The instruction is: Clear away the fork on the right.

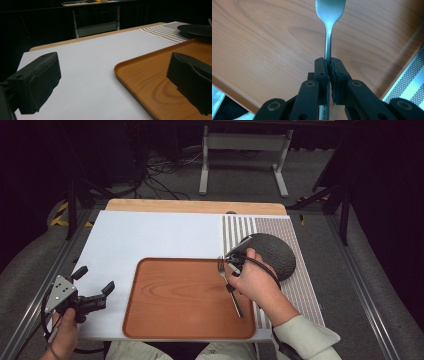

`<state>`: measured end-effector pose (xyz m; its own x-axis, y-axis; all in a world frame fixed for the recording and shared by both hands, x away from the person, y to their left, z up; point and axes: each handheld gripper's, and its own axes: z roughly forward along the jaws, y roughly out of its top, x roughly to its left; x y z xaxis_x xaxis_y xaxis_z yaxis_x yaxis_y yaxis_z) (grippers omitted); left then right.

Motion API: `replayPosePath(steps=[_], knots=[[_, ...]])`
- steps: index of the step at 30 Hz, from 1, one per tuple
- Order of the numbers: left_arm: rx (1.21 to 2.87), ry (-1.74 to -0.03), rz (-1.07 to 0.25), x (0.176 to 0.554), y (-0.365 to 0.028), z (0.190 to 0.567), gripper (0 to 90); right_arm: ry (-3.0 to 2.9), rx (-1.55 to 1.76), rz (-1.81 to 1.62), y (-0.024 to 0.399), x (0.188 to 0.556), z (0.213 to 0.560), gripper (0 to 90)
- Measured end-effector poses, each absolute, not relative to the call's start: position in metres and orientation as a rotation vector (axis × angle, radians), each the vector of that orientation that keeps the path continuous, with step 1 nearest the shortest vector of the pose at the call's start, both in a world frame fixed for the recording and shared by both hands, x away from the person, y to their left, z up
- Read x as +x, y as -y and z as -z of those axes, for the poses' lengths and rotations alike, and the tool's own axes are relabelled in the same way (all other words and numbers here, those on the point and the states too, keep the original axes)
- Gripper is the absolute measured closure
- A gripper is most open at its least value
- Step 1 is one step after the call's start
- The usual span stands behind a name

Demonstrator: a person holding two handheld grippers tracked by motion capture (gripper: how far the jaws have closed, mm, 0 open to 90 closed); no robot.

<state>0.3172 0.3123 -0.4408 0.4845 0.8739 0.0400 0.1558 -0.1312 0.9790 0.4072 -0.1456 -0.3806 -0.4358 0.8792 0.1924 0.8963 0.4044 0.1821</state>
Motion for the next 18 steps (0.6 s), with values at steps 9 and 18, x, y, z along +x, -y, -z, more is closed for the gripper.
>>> replayPosePath(steps=[9,18], knots=[[1.607,-0.909,-0.794,0.317,-0.312,0.441,0.1,2.55,-1.652,0.351,0.146,0.41,0.39,84.3],[1.605,-0.908,-0.795,0.317,-0.313,0.441,0.1,2.541,-1.659,0.299,0.147,0.412,0.4,84.4]])
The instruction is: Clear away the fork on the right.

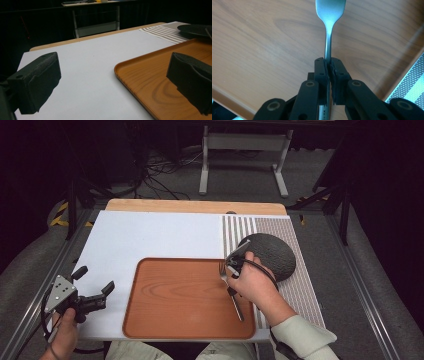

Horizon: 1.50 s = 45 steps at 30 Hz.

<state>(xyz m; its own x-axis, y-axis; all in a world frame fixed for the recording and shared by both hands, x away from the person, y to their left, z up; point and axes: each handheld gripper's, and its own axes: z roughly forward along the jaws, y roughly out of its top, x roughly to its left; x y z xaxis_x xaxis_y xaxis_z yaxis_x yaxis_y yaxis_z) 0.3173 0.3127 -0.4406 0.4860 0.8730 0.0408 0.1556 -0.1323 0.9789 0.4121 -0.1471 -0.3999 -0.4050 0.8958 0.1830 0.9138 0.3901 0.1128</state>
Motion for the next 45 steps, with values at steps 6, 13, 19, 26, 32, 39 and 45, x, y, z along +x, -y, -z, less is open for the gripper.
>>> replayPosePath(steps=[6,13,19,26,32,39,45], knots=[[1.604,-0.909,-0.796,0.317,-0.313,0.441,0.1,2.526,-1.676,0.282,0.149,0.414,0.405,84.3],[1.606,-0.907,-0.795,0.317,-0.313,0.441,0.1,2.527,-1.674,0.276,0.151,0.415,0.41,84.1],[1.607,-0.908,-0.794,0.317,-0.313,0.441,0.1,2.553,-1.662,0.297,0.151,0.415,0.41,76.4],[1.605,-0.909,-0.796,0.317,-0.313,0.441,0.1,2.629,-1.611,0.405,0.153,0.415,0.408,56.9],[1.608,-0.909,-0.795,0.317,-0.313,0.441,0.1,2.907,-1.382,0.53,0.154,0.417,0.405,22.7],[1.603,-0.911,-0.794,0.318,-0.312,0.441,0.1,3.037,-1.07,0.773,0.157,0.419,0.394,25.4],[1.602,-0.911,-0.795,0.318,-0.312,0.441,0.1,3.087,-0.891,0.964,0.158,0.423,0.391,34.9]])
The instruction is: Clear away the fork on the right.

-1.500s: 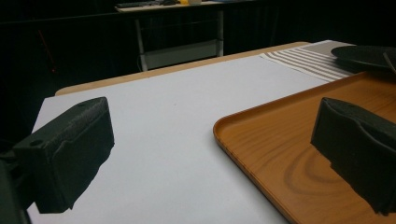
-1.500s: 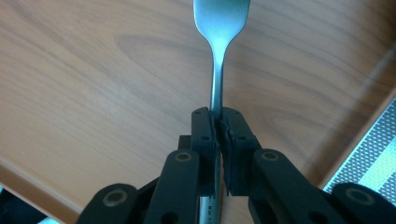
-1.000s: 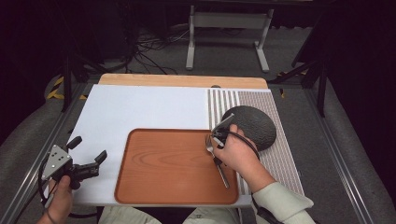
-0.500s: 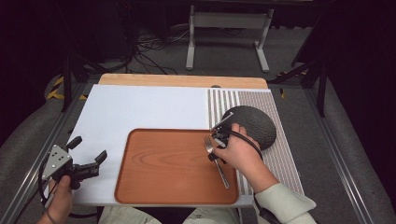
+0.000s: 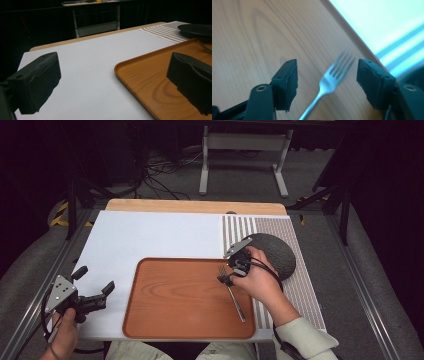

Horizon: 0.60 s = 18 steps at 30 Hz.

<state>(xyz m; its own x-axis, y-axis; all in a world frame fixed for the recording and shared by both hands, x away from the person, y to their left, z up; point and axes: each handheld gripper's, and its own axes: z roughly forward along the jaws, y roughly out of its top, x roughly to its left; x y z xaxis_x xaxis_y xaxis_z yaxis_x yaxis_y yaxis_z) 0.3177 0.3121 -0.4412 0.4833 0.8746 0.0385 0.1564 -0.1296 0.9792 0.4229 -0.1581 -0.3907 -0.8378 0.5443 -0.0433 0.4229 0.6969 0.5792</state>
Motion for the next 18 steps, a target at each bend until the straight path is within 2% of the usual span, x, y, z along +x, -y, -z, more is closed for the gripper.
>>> replayPosePath(steps=[12,18], knots=[[1.606,-0.91,-0.79,0.318,-0.312,0.442,0.1,-2.69,0.63,-1.013,0.149,0.426,0.402,54.1],[1.605,-0.91,-0.789,0.318,-0.312,0.442,0.1,-2.71,0.609,-1.011,0.145,0.431,0.413,75.9]])
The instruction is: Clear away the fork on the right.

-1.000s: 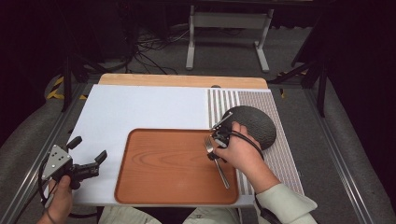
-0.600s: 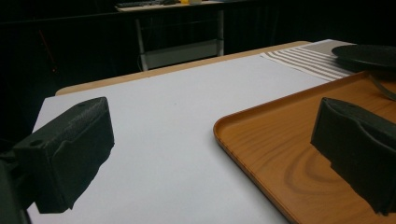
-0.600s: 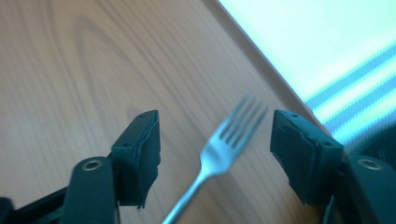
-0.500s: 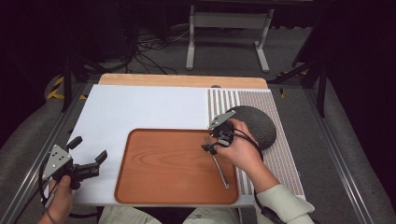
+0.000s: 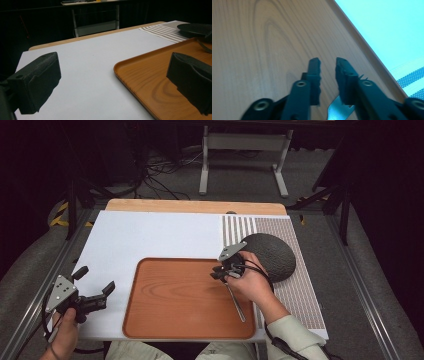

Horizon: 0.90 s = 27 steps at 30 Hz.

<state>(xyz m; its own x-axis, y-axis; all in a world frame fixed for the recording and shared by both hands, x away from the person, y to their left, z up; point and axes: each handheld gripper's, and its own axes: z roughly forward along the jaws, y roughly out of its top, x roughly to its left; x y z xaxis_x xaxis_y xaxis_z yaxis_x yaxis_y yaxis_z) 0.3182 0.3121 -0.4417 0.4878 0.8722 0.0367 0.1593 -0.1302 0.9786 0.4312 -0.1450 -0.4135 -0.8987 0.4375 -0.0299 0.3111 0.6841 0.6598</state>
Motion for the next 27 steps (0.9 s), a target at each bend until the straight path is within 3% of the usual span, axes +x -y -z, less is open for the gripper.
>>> replayPosePath(steps=[9,27], knots=[[1.615,-0.907,-0.791,0.318,-0.312,0.442,0.1,-2.75,0.589,-0.947,0.144,0.434,0.428,88.9],[1.609,-0.905,-0.789,0.318,-0.312,0.442,0.1,-2.74,0.611,-0.872,0.147,0.439,0.438,89.3]])
